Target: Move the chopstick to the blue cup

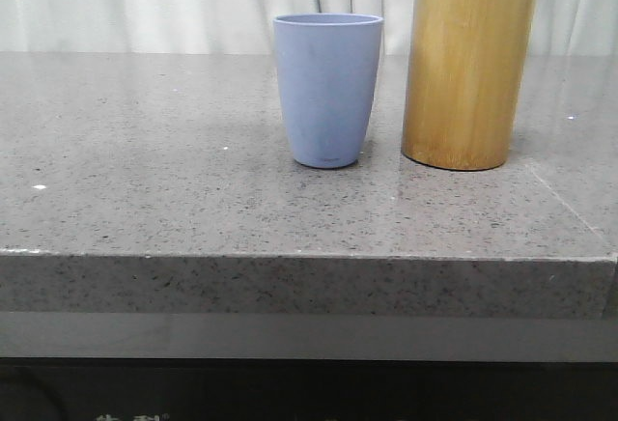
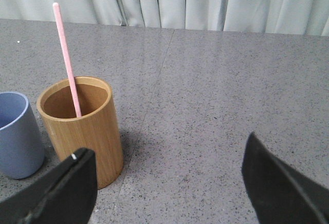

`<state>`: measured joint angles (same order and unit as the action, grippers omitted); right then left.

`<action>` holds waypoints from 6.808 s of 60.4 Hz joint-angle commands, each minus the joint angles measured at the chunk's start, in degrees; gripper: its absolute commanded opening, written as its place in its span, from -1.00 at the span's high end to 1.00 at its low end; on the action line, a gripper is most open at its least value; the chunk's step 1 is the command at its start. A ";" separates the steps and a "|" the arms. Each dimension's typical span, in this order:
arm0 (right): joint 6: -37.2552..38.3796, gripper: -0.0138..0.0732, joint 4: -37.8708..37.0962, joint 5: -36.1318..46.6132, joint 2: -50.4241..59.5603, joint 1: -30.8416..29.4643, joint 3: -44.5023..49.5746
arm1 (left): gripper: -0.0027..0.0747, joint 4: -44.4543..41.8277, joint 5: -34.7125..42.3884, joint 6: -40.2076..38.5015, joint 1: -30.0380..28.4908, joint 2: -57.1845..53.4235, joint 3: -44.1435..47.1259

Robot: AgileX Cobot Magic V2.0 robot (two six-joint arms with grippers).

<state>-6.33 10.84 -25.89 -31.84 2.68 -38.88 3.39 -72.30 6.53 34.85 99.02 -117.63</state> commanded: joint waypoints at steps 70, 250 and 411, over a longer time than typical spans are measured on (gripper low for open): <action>-0.42 -0.68 0.07 4.28 -0.37 -0.20 -1.95 | 0.98 -2.17 49.68 -4.77 -34.43 -76.00 87.16; -1.97 0.84 -0.92 33.92 -43.93 31.13 -38.71 | 0.98 -0.56 50.87 -4.77 -34.43 -97.24 96.41; -1.97 0.85 1.12 15.44 26.22 3.75 19.68 | 0.98 -0.56 50.87 -4.77 -34.43 -97.24 96.41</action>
<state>-7.97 11.32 -18.14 -7.78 6.69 -18.61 2.34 -26.11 2.07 0.55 0.98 -19.83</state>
